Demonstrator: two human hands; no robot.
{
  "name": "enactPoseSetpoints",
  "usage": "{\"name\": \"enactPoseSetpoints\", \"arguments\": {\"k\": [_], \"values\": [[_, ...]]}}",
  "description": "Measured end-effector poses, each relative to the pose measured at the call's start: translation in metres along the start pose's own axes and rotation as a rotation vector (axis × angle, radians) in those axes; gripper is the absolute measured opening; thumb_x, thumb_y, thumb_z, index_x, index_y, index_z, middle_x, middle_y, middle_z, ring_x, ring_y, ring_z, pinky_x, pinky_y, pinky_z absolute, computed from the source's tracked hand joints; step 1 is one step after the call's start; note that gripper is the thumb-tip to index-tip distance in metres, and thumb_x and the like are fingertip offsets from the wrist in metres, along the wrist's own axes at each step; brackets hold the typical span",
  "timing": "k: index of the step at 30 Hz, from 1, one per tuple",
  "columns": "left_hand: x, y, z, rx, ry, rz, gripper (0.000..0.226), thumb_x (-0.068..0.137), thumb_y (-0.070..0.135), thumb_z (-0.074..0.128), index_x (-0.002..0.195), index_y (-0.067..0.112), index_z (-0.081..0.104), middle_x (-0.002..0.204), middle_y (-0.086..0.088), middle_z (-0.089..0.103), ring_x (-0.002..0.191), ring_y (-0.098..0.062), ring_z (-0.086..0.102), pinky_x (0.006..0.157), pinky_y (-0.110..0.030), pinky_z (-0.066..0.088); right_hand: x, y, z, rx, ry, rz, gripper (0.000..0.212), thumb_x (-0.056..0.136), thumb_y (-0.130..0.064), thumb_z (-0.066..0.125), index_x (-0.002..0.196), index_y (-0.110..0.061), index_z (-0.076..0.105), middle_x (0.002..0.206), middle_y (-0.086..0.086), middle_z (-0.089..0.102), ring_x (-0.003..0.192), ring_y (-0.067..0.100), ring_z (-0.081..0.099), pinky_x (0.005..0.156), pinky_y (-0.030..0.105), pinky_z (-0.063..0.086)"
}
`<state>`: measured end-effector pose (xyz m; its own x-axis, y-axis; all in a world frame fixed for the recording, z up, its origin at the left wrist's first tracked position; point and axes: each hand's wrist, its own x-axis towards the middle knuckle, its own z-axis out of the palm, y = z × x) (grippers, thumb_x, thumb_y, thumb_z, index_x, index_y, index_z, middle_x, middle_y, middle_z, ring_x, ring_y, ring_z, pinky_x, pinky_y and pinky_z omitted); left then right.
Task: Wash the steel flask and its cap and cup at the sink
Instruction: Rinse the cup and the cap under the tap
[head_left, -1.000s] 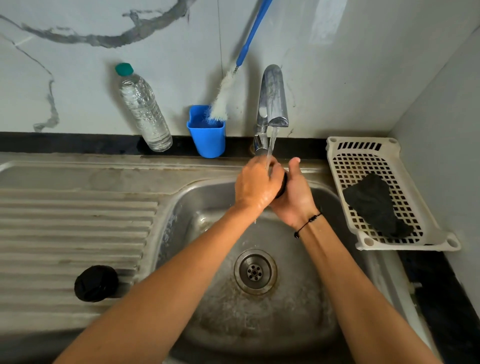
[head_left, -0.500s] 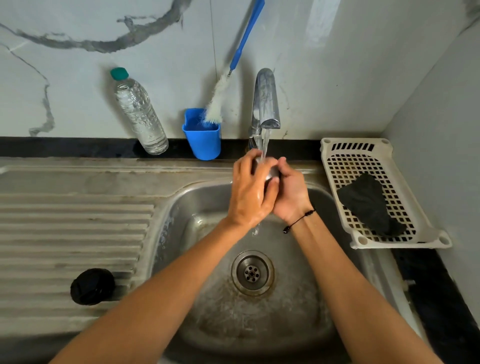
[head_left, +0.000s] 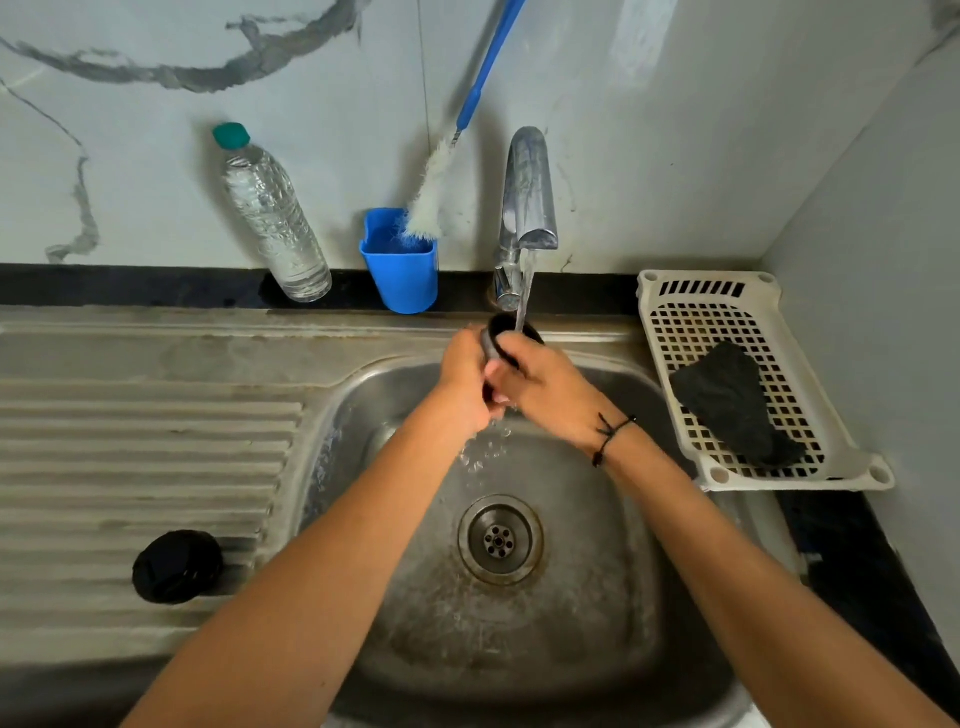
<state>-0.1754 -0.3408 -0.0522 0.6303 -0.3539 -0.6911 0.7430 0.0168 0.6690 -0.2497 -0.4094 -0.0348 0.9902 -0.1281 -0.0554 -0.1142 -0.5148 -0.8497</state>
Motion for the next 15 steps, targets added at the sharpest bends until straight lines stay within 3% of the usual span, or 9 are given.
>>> {"name": "enactPoseSetpoints", "arguments": {"k": [2, 4, 6, 9, 12, 15], "values": [[-0.002, 0.0, -0.007, -0.042, -0.02, -0.155, 0.036, 0.095, 0.036, 0.038, 0.077, 0.01, 0.055, 0.059, -0.008, 0.054, 0.039, -0.016, 0.048, 0.039, -0.018, 0.036, -0.003, -0.001, -0.012, -0.409, -0.104, -0.142, 0.004, 0.09, -0.01, 0.055, 0.093, -0.013, 0.056, 0.085, 0.001, 0.055, 0.077, 0.016, 0.054, 0.066, 0.028, 0.045], [-0.001, -0.005, -0.014, 0.121, -0.035, -0.135, 0.044, 0.097, 0.038, 0.031, 0.076, 0.007, 0.054, 0.049, -0.01, 0.055, 0.031, -0.015, 0.042, 0.035, -0.014, 0.027, -0.005, -0.005, -0.02, -0.724, -0.161, -0.142, 0.014, 0.089, -0.011, 0.055, 0.102, -0.015, 0.06, 0.087, 0.002, 0.054, 0.079, 0.018, 0.052, 0.067, 0.031, 0.045], [0.0, -0.011, -0.019, 0.297, -0.008, -0.063, 0.05, 0.1, 0.038, 0.026, 0.084, 0.003, 0.058, 0.058, -0.015, 0.063, 0.04, -0.02, 0.05, 0.041, -0.019, 0.033, -0.007, -0.005, -0.022, -0.911, -0.015, -0.204, 0.025, 0.084, -0.005, 0.059, 0.107, -0.014, 0.061, 0.092, 0.008, 0.059, 0.08, 0.026, 0.057, 0.064, 0.033, 0.046], [0.001, -0.019, -0.029, 0.39, 0.026, 0.004, 0.049, 0.103, 0.037, 0.025, 0.088, 0.003, 0.058, 0.077, -0.016, 0.064, 0.058, -0.025, 0.056, 0.054, -0.028, 0.044, -0.011, -0.001, -0.009, -0.886, 0.212, -0.34, 0.034, 0.062, 0.011, 0.064, 0.092, -0.004, 0.066, 0.079, 0.016, 0.064, 0.066, 0.035, 0.063, 0.047, 0.031, 0.044], [-0.003, -0.024, -0.036, 0.377, 0.083, 0.077, 0.045, 0.103, 0.034, 0.027, 0.083, 0.006, 0.056, 0.077, -0.011, 0.058, 0.061, -0.019, 0.05, 0.056, -0.027, 0.04, -0.014, 0.004, 0.005, -0.964, 0.09, -0.215, 0.031, 0.079, 0.003, 0.053, 0.106, -0.007, 0.063, 0.092, 0.017, 0.065, 0.083, 0.037, 0.063, 0.061, 0.035, 0.046], [-0.006, -0.029, -0.044, 0.368, 0.11, 0.151, 0.038, 0.103, 0.031, 0.031, 0.096, 0.005, 0.057, 0.082, -0.009, 0.055, 0.066, -0.016, 0.047, 0.058, -0.025, 0.038, -0.016, 0.01, 0.008, -0.81, 0.262, -0.266, 0.034, 0.068, 0.01, 0.056, 0.096, -0.006, 0.067, 0.076, 0.016, 0.064, 0.067, 0.035, 0.062, 0.049, 0.033, 0.045]]}}
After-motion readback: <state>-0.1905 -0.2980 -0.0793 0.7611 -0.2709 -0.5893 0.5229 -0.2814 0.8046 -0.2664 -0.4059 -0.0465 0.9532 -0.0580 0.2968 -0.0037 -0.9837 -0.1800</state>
